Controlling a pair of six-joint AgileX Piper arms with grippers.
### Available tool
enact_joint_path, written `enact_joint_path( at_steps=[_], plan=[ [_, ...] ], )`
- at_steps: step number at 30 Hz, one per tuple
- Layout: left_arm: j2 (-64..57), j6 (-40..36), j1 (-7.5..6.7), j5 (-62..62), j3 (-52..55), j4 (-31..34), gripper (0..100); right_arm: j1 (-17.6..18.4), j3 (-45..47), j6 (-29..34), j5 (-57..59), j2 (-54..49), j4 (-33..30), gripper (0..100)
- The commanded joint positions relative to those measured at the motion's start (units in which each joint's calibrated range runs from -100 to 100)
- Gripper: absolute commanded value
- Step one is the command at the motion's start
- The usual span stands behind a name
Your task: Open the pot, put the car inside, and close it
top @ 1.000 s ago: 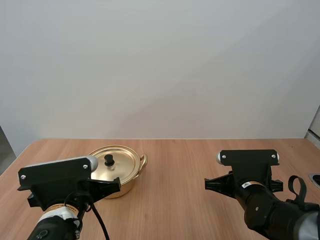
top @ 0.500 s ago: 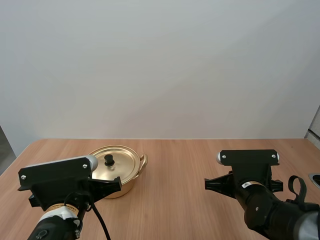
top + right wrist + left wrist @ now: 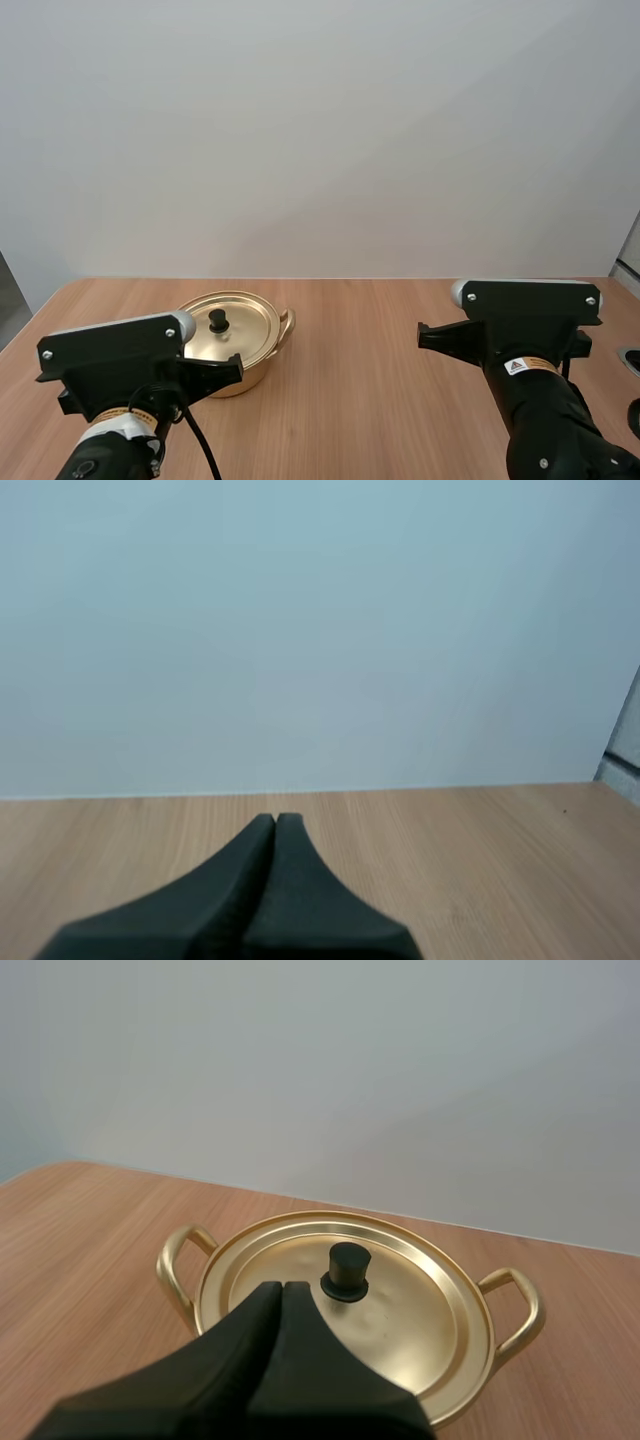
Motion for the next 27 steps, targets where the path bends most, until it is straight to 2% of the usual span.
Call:
enact_joint_path(
  at_steps=[1, 5, 9, 17, 20, 26, 27],
  plan=[
    [-0.04, 0.07, -0.01, -0.11, 0.0, -0.03, 0, 0.02, 0.0, 0.03, 0.01, -19.67, 0.05, 0],
    [-0.04, 0.07, -0.01, -0.29, 0.0, -0.03, 0, 0.07, 0.0, -0.12, -3.53, -22.09, 0.05, 0],
    [-0.04, 0.07, -0.01, -0.29, 0.0, -0.03, 0, 0.07, 0.0, -0.09, -1.95, -22.09, -0.16, 0],
    [-0.04, 0.07, -0.01, -0.29, 0.0, -0.03, 0, 0.07, 0.0, -0.09, 3.52, -22.09, -6.52, 0],
    [-0.04, 0.07, -0.01, -0.29, 0.0, -0.03, 0, 0.07, 0.0, -0.09, 10.81, -22.09, -7.86, 0],
    [-0.04, 0.07, -0.01, -0.29, 0.0, -0.03, 0, 0.07, 0.0, -0.09, 35.37, -22.09, -20.41, 0],
    [-0.04, 0.07, -0.01, -0.29, 0.0, -0.03, 0, 0.07, 0.0, -0.09, 36.66, -22.09, -21.52, 0]
  ],
)
